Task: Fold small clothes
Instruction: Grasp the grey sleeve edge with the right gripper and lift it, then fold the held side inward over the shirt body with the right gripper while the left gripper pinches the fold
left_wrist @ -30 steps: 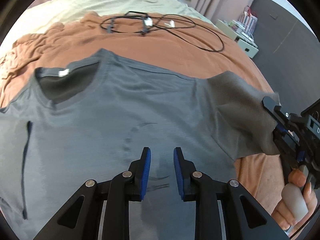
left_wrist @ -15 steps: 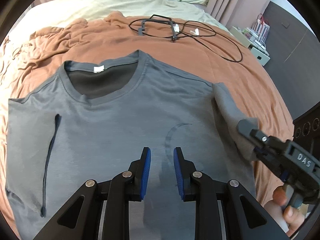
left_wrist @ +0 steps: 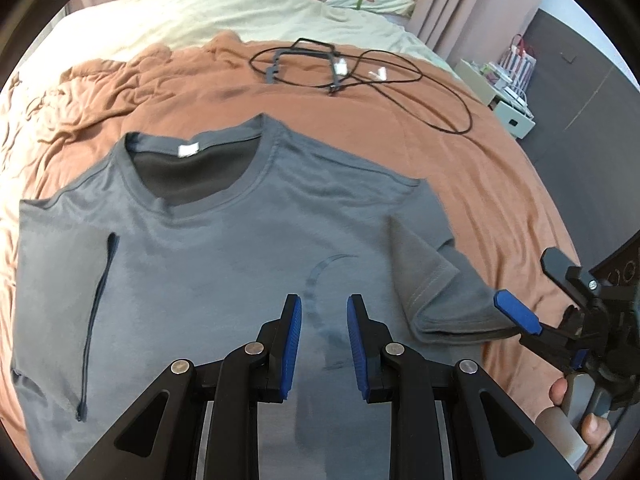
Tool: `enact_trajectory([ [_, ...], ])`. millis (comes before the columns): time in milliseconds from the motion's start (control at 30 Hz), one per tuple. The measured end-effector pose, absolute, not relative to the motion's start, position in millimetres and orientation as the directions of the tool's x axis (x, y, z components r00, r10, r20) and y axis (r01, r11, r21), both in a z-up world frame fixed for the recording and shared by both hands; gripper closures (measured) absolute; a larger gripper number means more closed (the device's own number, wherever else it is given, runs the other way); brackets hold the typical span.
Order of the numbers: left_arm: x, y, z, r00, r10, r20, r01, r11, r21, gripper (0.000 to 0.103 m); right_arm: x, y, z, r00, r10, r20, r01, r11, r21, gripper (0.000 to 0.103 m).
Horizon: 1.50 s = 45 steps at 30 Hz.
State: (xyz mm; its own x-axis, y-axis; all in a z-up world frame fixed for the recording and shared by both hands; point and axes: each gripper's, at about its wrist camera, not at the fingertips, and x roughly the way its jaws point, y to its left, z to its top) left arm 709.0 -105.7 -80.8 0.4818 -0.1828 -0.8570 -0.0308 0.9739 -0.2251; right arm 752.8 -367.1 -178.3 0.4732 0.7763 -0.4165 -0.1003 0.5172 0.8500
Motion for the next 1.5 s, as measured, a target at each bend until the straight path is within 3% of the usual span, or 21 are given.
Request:
enact_trajectory([
  [300,721,-153,-82,0.467,-0.225,-0.855,0.034,0.971,-0.237,0.074,730,-398,-179,0.549,0.702,-0.454,-0.038,0.563,0.825,0.016],
  [400,725,-169,-89,0.455,-0.234,-0.859,0.052,0.97,-0.236,0.064,712,-401,-185,0.568,0.677,-0.467,-0.016,0.577,0.817,0.025],
  [467,728,-179,-93,0.452,-0.237,-0.86,0.062,0.97,-0.235,0.048,702,-402,-194,0.554,0.684,-0.474,0.008,0.566,0.825,0.034],
  [533,729,-187,-96,0.455,-0.239,-0.858,0.07,0.97,-0.233,0.042,697,-399,-197,0.551,0.675,-0.491,0.024,0.575,0.818,0.039],
  [633,732,-197,-103,0.448,-0.251,-0.858,0.088,0.968,-0.236,0.041,692,-406,-195,0.557,0.659,-0.505,0.049,0.582,0.812,0.041],
  [700,735,-204,-111,0.441,-0.236,-0.866,0.102,0.972,-0.213,0.041,691,-408,-192,0.56,0.666,-0.493,0.051,0.566,0.823,0.05],
  [933,745,-213,-142,0.433,-0.168,-0.885,0.098,0.985,-0.14,0.042,695,-405,-197,0.556,0.666,-0.496,0.063,0.562,0.825,0.05],
  [1000,746,-211,-148,0.434,-0.171,-0.884,0.095,0.985,-0.144,0.056,695,-402,-197,0.555,0.664,-0.502,0.067,0.566,0.822,0.05],
  [1067,747,-208,-151,0.421,-0.166,-0.892,0.1,0.986,-0.136,0.093,697,-403,-198,0.555,0.658,-0.509,0.069,0.574,0.816,0.05],
  [1133,746,-202,-145,0.437,-0.15,-0.887,0.099,0.988,-0.119,0.098,700,-402,-197,0.556,0.651,-0.516,0.07,0.583,0.81,0.05],
  [1500,744,-158,-92,0.509,-0.126,-0.851,0.055,0.992,-0.114,0.099,696,-402,-192,0.565,0.646,-0.513,0.067,0.584,0.809,0.05],
])
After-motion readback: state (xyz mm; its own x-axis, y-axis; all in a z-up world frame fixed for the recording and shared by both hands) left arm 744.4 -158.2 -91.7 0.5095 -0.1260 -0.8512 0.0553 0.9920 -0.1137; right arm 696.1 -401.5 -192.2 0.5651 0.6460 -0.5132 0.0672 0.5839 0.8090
